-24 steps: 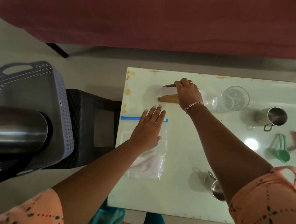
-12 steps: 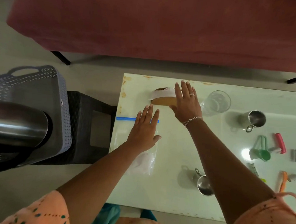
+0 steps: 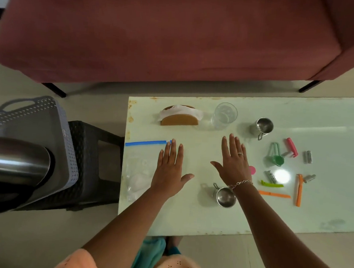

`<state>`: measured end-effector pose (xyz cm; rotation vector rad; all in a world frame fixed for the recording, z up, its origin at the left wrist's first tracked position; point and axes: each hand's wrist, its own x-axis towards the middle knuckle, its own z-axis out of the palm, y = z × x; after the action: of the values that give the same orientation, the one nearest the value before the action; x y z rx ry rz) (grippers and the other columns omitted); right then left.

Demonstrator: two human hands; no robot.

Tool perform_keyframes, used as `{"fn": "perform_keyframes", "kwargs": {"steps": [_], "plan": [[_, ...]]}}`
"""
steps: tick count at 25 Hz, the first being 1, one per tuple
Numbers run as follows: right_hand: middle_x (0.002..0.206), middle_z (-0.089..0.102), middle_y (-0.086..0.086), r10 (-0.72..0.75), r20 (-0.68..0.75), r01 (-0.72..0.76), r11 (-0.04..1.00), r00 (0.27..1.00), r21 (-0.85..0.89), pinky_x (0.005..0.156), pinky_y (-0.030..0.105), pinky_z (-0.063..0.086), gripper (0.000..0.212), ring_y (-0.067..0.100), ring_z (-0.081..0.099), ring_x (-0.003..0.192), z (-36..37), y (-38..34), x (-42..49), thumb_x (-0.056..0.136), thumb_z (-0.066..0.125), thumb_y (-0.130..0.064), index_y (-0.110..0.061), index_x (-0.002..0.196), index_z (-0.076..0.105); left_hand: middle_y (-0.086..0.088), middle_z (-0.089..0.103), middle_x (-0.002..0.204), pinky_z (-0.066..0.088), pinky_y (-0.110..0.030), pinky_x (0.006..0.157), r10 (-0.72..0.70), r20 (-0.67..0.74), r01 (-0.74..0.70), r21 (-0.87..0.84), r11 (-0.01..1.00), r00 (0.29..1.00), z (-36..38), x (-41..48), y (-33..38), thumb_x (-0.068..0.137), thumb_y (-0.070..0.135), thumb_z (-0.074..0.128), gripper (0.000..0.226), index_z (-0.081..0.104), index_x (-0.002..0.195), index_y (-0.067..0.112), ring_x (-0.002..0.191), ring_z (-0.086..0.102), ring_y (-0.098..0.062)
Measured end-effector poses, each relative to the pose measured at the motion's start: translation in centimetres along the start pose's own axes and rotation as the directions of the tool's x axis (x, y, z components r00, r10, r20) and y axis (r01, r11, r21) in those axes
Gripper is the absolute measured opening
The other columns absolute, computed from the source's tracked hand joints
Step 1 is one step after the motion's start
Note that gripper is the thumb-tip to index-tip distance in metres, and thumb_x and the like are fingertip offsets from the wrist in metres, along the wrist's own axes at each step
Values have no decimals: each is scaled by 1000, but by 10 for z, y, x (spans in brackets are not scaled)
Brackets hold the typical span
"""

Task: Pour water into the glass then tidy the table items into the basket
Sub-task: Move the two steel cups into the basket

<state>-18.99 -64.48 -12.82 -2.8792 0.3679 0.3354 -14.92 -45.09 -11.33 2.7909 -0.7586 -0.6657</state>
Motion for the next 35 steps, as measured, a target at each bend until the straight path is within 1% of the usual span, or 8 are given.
{"fn": "perform_keyframes", "kwargs": {"steps": [7, 12, 18, 22, 25, 28, 32, 35], "plan": [[152, 8, 25, 99, -25, -99, 995, 995, 9, 116, 45, 5, 80, 37, 5, 142, -8, -1, -30, 86, 56, -39, -2, 144, 13, -17, -24, 152, -15, -36, 111, 45, 39, -45, 6, 999, 998, -4, -29, -2, 92, 54, 34, 86, -17, 144, 9, 141, -20, -31], [153, 4, 23, 139, -70, -138, 990, 988, 22, 116, 42, 2, 79, 36, 1, 143, -23, -8, -54, 88, 51, -40, -4, 144, 10, -16, -23, 152, -9, -39, 116, 69, 48, -69, 3, 998, 996, -10, -46, -5, 92, 54, 34, 86, -16, 145, 9, 142, -19, -30], [152, 14, 23, 207, -112, -206, 978, 972, 22, 116, 45, 11, 77, 37, 10, 142, -36, 17, -85, 85, 58, -38, -4, 143, 20, -17, -22, 153, -7, -40, 116, 69, 80, -68, -20, 998, 994, -13, -55, 6, 92, 52, 37, 86, -14, 145, 8, 142, -17, -30], [151, 17, 23, 243, -82, -241, 970, 966, 33, 116, 44, 12, 75, 36, 12, 141, -34, 35, -89, 85, 58, -38, -3, 141, 23, -17, -19, 154, -8, -39, 116, 86, 126, -86, -10, 996, 988, -10, -53, 16, 93, 48, 39, 82, -10, 146, 9, 142, -17, -29], [152, 16, 23, 243, -24, -241, 969, 970, 54, 116, 43, 12, 73, 36, 11, 142, -32, 51, -85, 87, 55, -37, -3, 142, 22, -16, -10, 156, -6, -40, 116, 68, 164, -73, 26, 997, 984, -4, -47, 24, 95, 44, 39, 74, -1, 147, 10, 143, -13, -29], [149, 25, 23, 258, 18, -258, 956, 966, 137, 115, 45, 19, 69, 36, 19, 140, -32, 76, -74, 87, 57, -34, -2, 140, 26, -11, 14, 155, 2, -39, 118, 47, 164, -51, 23, 998, 985, 8, -36, 40, 97, 29, 38, 55, 17, 144, 10, 145, -1, -26], [135, 45, 20, 362, 45, -341, 821, 931, 457, 101, 43, 37, 65, 36, 43, 124, -39, 109, -46, 79, 68, -25, -5, 134, 39, -10, 38, 142, 10, -39, 117, 81, 241, -98, 58, 993, 967, 32, -11, 62, 93, 9, 39, 44, 34, 136, 14, 140, 20, -24], [130, 52, 15, 465, 200, -482, 635, 863, 604, 97, 35, 39, 55, 30, 49, 120, -33, 136, -11, 78, 69, -16, -7, 127, 46, -9, 42, 135, 11, -42, 116, 91, 329, -129, 96, 987, 940, 48, 9, 78, 90, 4, 40, 49, 35, 136, 17, 133, 30, -22]]}}
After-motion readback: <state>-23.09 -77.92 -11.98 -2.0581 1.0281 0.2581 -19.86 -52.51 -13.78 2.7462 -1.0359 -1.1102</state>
